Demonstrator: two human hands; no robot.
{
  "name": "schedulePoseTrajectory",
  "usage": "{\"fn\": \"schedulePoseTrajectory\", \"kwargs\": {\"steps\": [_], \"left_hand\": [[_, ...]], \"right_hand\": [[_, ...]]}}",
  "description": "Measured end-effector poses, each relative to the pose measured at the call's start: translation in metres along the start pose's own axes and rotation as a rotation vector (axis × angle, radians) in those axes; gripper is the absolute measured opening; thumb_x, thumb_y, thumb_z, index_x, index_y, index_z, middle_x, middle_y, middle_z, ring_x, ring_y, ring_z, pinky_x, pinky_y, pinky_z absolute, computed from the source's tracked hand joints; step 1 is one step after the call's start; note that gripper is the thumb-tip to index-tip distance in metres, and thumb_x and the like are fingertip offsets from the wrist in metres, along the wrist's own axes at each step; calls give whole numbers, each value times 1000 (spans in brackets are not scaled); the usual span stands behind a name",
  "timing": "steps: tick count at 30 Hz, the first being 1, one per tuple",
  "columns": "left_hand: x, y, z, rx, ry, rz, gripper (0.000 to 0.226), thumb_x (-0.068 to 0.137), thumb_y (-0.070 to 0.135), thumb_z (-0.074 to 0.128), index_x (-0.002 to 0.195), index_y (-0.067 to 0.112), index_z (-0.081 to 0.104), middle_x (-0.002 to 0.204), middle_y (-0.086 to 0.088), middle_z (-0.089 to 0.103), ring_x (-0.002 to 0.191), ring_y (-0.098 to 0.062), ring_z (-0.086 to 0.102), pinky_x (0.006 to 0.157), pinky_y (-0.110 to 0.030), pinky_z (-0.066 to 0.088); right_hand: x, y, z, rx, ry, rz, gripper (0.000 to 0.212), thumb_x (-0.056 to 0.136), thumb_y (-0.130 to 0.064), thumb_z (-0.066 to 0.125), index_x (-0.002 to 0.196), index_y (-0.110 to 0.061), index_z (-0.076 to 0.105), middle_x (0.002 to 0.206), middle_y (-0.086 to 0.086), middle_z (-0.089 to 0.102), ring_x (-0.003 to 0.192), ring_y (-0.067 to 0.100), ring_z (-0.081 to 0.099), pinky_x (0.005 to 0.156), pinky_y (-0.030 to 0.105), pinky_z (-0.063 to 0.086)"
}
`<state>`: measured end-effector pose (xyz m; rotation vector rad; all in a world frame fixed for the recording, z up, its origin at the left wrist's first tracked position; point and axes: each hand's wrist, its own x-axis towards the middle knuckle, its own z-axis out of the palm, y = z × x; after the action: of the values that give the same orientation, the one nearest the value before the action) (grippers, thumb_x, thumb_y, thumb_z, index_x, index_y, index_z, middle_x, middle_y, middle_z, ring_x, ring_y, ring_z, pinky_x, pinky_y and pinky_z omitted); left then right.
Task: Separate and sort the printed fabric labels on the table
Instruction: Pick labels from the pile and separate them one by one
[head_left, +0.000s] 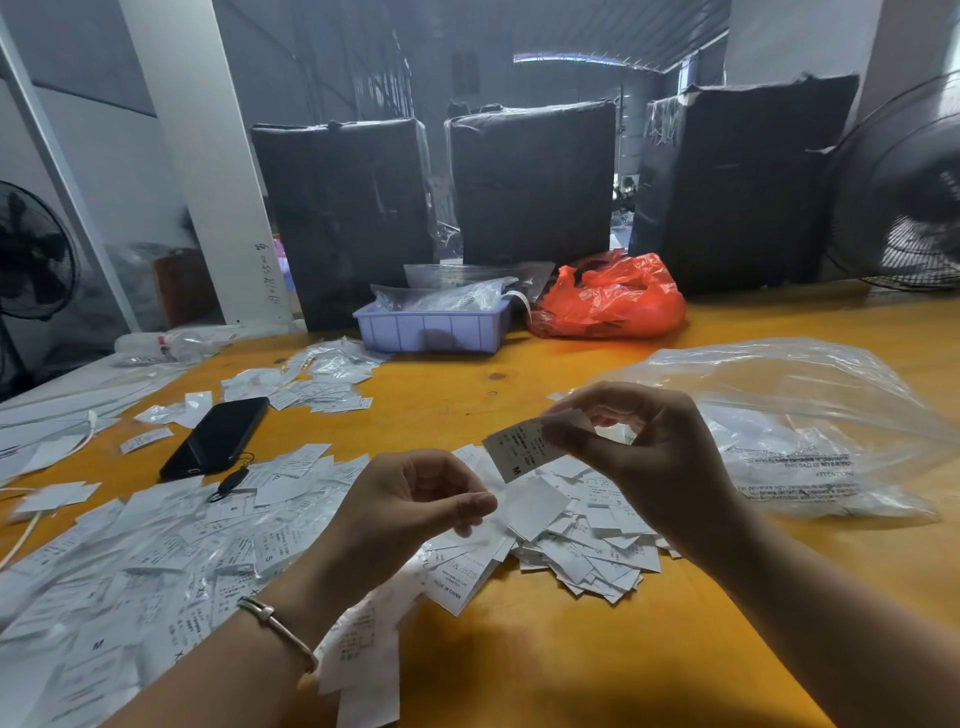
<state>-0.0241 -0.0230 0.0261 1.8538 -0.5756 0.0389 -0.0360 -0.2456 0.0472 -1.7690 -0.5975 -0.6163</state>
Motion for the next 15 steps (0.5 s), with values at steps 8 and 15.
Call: {"fn": "schedulePoseTrajectory", "kwargs": {"steps": [8,15], "left_hand": [[-1,2,1,-10,-7,-4,22,69,29,76,79,10,72,74,-8,72,65,-15,66,63,-20,54],[-1,1,1,-5,-4,1,22,69,30,76,79,11,72,73,-8,72,65,-16,67,63,-20,54]], "right_hand": [[1,3,-2,-5,-29,2,6,75,-26,73,78,-20,75,78,-10,74,78,10,65,69,23,54],[4,4,-7,-23,-53,-17,8,73,-11,79,70,-11,72,71,-3,72,69,15,66,65,34,57]]}}
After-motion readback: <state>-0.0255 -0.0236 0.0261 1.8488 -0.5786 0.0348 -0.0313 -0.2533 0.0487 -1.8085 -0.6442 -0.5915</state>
